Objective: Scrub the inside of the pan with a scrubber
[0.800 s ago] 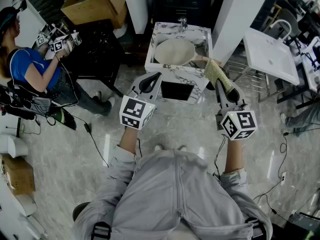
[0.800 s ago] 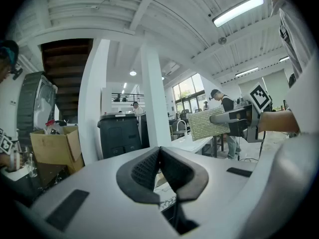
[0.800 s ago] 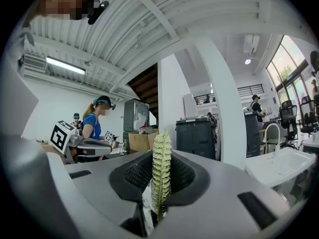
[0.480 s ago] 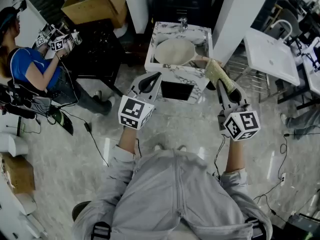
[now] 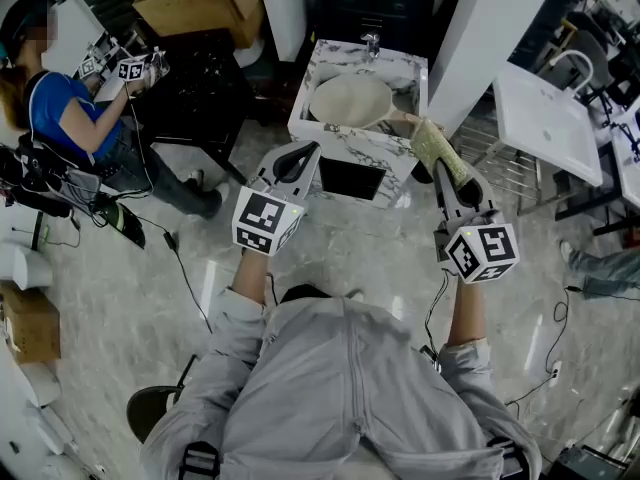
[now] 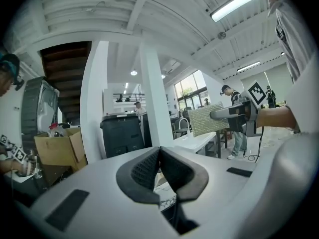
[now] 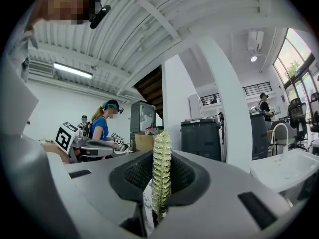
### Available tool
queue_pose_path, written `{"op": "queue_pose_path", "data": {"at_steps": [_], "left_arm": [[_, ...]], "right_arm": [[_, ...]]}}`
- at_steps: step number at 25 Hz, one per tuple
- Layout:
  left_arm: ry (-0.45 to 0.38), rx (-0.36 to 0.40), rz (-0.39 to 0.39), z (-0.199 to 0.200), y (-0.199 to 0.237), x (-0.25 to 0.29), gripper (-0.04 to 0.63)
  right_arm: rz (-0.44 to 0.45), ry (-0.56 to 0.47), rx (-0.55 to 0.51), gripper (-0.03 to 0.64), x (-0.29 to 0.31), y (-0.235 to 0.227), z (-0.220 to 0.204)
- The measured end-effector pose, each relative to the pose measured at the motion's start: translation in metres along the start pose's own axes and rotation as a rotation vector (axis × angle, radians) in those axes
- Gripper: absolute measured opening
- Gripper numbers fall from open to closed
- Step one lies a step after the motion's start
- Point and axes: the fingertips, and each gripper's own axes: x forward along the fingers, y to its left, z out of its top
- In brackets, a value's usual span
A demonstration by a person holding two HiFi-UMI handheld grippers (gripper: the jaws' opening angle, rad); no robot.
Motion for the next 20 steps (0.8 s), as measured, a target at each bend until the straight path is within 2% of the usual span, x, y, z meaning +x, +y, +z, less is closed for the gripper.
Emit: {"op": "queue_pose_path", "data": {"at_steps": [4, 8, 13, 20], "left_arm": [[0.019, -0.021, 0.031, -0.008, -0.010, 0.002, 0.023], [0.039, -0.010, 0.038, -0.009, -0.010, 0.013, 0.023], [0.041, -0.007, 0.054, -0.012, 0.011, 0.042, 0.022], [0.029, -0.003, 0.031, -0.025, 0.060, 0.103, 0.022]], "right_arm": [[0.020, 0.020, -0.015, 0.090, -0.001, -0.011, -0.008], [0.031, 0.022, -0.019, 0.089, 0.003, -0.024, -0.005], [0.033, 0.032, -0.047, 0.089, 0.027, -0.043, -0.007], [0.021, 0.011, -0.059, 0.089, 0.086, -0.073, -0.013]]}}
